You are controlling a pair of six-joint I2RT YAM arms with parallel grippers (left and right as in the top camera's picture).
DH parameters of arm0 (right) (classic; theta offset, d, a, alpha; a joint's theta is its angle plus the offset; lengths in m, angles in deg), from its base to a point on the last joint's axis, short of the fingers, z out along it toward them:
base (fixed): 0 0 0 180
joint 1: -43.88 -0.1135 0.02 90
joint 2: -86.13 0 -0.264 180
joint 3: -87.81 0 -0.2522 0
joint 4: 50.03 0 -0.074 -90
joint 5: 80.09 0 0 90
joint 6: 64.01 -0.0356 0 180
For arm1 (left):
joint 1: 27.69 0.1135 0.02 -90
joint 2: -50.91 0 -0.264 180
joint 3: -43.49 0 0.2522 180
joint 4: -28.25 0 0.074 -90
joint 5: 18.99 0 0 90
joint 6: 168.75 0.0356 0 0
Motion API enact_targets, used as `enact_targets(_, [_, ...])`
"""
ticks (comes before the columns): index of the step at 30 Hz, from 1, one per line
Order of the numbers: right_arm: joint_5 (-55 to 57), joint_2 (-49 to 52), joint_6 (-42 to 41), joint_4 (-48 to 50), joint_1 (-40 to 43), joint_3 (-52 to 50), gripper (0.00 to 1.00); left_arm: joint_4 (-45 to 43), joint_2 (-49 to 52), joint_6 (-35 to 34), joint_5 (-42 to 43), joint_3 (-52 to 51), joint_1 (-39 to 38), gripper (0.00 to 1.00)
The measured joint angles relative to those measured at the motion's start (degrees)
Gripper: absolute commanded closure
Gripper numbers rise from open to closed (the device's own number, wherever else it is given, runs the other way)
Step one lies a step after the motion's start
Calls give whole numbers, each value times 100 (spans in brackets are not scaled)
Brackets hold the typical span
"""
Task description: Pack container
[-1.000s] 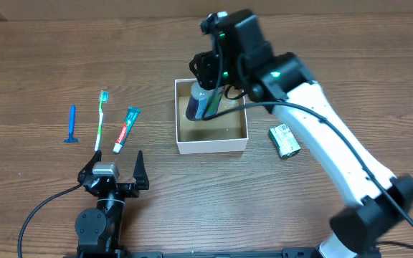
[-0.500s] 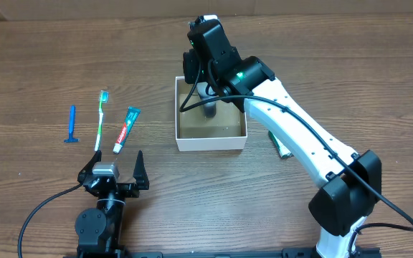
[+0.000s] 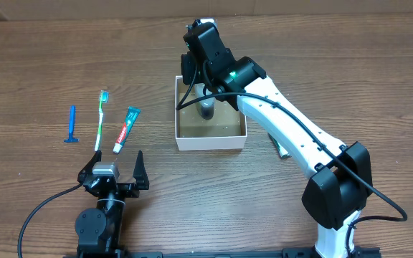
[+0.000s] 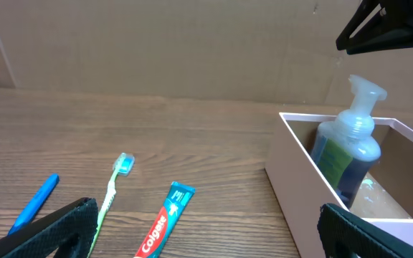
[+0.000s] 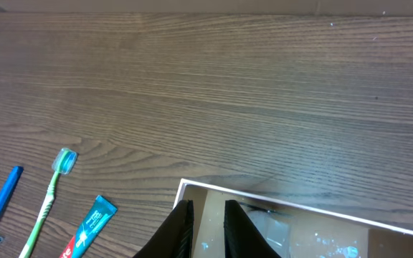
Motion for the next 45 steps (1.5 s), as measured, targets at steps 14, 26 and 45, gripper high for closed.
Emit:
enact_targets(14, [20,-79,-9,-890,52,2,55,0,0,0,0,0,0,0])
enact_targets(26, [-17,-588,-26,-1698,118,33,36,0,0,0,0,0,0,0])
enact_targets(45, [-42,-254,433,-1427,118,33,25,0,0,0,0,0,0,0])
